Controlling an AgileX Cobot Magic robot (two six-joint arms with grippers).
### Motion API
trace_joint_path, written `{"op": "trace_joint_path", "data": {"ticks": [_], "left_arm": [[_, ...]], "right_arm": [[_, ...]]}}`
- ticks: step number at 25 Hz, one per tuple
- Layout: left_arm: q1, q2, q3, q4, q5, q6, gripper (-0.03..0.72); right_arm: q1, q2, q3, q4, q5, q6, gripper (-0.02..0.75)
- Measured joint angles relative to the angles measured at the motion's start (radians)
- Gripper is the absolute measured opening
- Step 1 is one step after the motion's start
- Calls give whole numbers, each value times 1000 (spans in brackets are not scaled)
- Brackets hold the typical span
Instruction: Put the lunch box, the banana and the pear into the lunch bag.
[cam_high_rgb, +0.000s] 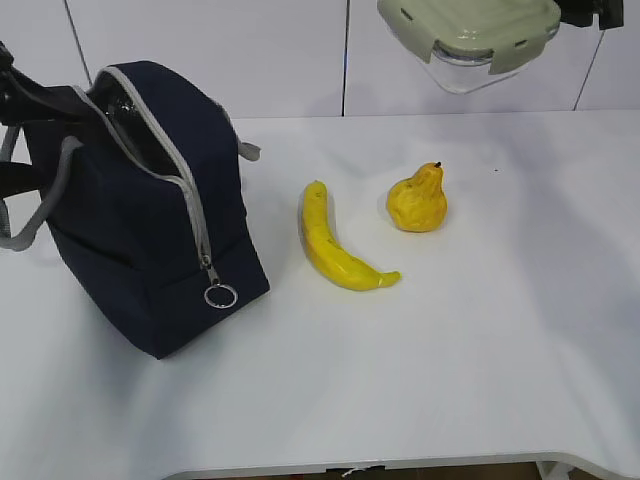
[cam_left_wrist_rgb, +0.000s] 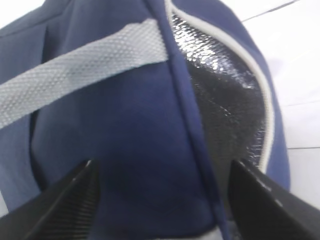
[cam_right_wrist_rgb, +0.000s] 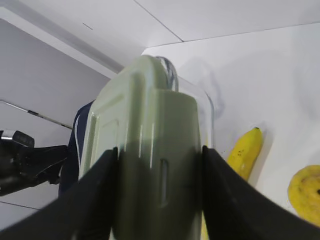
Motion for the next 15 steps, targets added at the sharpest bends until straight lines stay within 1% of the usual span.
{"op": "trace_joint_path", "data": {"ticks": [4,5,6,8,10,12,13,15], "left_arm": [[0,17,0,-14,0,21,582],[0,17,0,-19,2,27,566],[0,17,0,-19,4,32,533],[0,17,0,-20,10,36,424],[0,17,0,-23,25,38,240],[0,17,0,-23,32,42,83],[0,17,0,-23,37,47,36],[0,17,0,-23,44,57,0]], "right_arm": [[45,0,0,-8,4,15,379],[59,0,0,-8,3,20,379],[72,0,0,-8,-3,27,378],[97,0,0,-8,-23,37,379],[127,0,0,-8,-51,46,378],[154,0,0,-8,-76,51,378],[170,0,0,-8,-87,54,378],[201,0,0,-8,-114,63,378]]}}
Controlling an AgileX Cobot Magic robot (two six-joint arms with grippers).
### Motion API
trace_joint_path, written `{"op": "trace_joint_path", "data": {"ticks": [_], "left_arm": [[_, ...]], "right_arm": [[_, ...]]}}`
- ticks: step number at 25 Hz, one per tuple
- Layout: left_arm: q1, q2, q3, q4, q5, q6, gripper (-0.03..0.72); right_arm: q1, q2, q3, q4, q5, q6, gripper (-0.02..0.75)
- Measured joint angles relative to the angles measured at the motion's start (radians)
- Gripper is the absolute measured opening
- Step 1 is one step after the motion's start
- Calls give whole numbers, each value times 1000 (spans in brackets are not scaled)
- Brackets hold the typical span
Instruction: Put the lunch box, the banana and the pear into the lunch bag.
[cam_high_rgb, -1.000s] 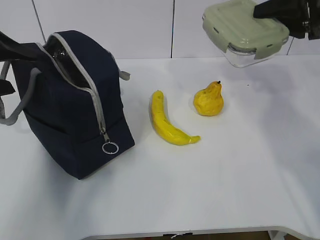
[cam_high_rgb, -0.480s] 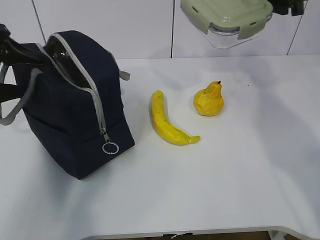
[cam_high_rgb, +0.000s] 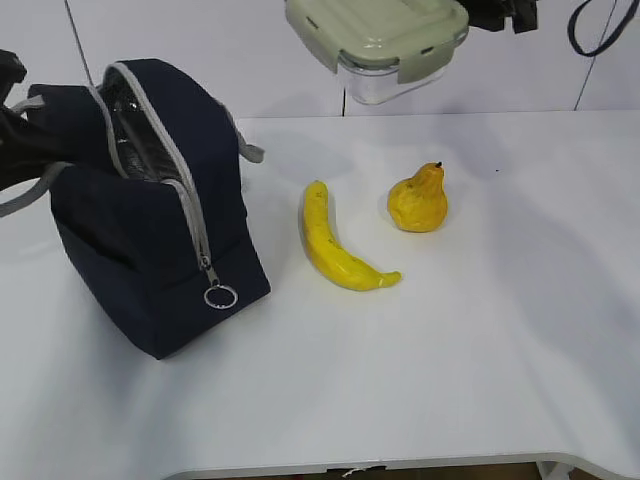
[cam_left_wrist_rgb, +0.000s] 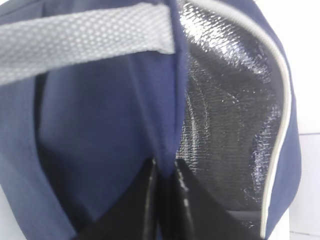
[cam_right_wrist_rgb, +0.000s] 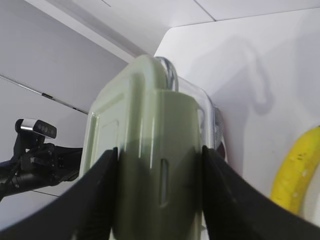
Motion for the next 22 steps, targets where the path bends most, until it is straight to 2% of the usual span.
{"op": "trace_joint_path", "data": {"ticks": [9,17,22], "left_arm": [[0,0,0,-35,32,16,-9],[0,2,0,-48,38,18,-10],[0,2,0,-63,38,18,-10]], "right_arm": [[145,17,-15,35,-101,12,378],[267,120,-164,44,-116,22,378],[306,168,-234,6,-135,55,378]]}}
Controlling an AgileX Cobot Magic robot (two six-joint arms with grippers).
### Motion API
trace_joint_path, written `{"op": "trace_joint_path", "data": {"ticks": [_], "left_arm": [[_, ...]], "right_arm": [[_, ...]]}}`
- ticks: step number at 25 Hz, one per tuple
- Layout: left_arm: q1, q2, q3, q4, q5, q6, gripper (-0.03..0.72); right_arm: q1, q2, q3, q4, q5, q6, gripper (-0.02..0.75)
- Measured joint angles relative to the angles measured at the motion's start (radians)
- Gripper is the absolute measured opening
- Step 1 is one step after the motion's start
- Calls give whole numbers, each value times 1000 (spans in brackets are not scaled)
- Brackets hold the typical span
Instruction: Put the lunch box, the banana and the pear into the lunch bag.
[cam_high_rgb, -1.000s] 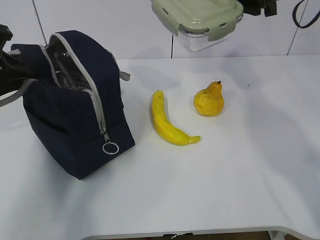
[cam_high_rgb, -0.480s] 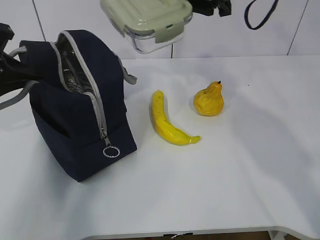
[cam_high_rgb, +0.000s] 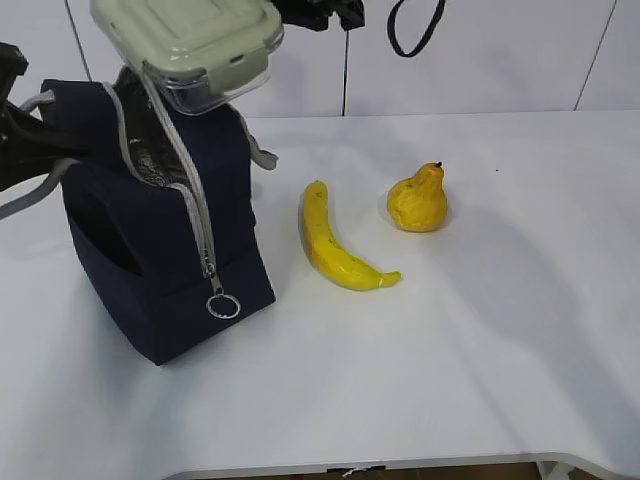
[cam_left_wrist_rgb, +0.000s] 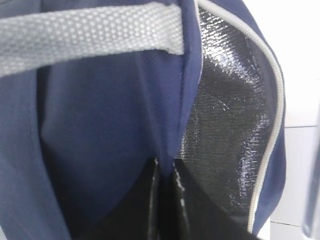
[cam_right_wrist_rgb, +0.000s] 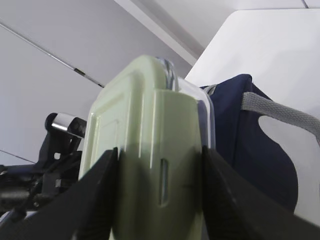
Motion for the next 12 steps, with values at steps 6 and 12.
{"op": "trace_joint_path", "data": {"ticks": [6,12], "left_arm": [[0,0,0,-3,0,1,-10],[0,0,0,-15,0,1,-10]], "right_arm": [[63,15,-25,-83,-85,6,378],[98,32,-25,-187,-120,8,378]]}}
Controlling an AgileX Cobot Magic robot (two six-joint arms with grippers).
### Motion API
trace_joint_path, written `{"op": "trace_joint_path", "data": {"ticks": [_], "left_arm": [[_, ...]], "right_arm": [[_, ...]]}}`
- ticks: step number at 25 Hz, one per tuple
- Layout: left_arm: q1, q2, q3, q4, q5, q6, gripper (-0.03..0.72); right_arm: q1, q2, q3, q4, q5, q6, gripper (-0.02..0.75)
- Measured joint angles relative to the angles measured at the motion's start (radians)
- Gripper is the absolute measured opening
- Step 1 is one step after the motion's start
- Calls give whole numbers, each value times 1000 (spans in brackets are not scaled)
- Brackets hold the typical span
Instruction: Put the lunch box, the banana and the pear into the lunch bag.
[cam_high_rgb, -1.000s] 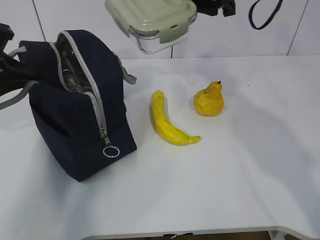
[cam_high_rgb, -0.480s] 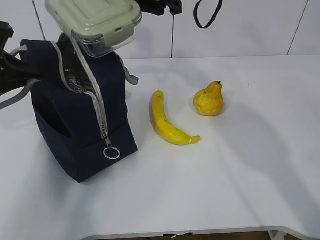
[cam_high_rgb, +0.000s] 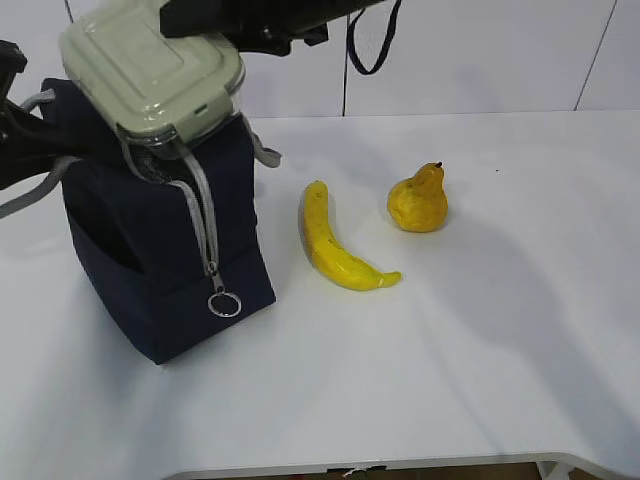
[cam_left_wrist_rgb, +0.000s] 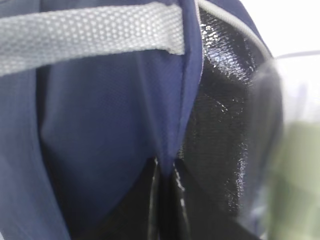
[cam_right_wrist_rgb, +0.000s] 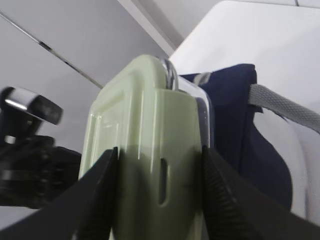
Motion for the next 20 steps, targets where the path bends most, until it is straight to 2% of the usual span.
{"op": "trace_joint_path", "data": {"ticks": [6,12,17,20], "left_arm": [[0,0,0,-38,0,2,-10],[0,0,0,-47,0,2,-10],[0,0,0,-47,0,2,-10],[0,0,0,-50,0,2,-10]], "right_arm": [[27,1,-2,-193,-69,-22,378],[118,5,-2,-347,-102,-195,378],[182,32,-4,-534,-124,-220,378],[194,61,-4,-585,-122,-220,378]]}}
